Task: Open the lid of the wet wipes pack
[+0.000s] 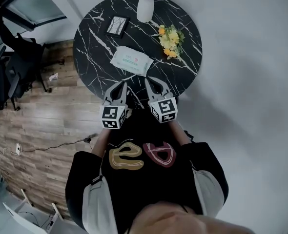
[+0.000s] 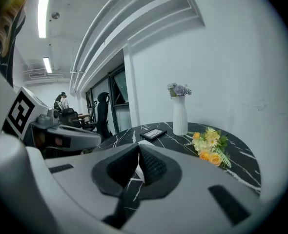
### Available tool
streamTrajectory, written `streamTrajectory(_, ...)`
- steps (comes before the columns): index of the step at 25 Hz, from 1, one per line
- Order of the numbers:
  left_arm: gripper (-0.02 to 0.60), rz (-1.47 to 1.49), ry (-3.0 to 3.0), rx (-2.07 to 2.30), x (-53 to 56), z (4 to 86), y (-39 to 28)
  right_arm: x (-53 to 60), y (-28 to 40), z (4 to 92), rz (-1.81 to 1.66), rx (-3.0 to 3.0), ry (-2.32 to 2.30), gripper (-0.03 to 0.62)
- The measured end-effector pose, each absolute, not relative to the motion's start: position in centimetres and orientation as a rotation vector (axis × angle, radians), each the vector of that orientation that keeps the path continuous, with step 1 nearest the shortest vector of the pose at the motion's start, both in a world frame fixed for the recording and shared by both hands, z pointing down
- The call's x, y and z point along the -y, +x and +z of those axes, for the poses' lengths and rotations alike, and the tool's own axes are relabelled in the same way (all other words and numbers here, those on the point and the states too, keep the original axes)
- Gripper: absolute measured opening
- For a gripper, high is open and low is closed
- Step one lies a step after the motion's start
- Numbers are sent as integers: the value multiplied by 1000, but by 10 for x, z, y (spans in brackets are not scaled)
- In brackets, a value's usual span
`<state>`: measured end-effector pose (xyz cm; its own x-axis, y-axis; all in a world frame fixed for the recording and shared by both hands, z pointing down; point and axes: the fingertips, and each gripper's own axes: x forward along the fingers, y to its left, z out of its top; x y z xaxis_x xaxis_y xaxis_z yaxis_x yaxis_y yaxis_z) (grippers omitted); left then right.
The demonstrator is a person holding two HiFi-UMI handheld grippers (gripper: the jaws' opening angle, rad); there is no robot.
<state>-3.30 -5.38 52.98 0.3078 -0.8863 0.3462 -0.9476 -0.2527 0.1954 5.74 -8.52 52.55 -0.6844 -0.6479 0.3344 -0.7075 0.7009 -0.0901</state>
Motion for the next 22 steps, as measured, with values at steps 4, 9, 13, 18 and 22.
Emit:
streamTrajectory(4, 18, 235, 2203, 1698, 69, 527, -31, 101, 59, 527, 293, 2638, 1020, 12)
streamTrajectory(9, 18, 249, 2168, 1726, 79, 530, -37, 109, 54, 529, 277, 2634, 968, 12)
streamTrajectory(13, 18, 256, 2154, 1744, 88, 529, -46, 113, 45, 527, 253, 2633, 934, 12)
streamTrajectory(18, 18, 282, 2163, 1716, 100, 533, -54, 124, 36, 525, 244, 2620, 942, 14)
streamTrajectory(22, 18, 309, 2175, 1684, 112, 536, -61, 132, 31, 529, 265, 2585, 962, 14)
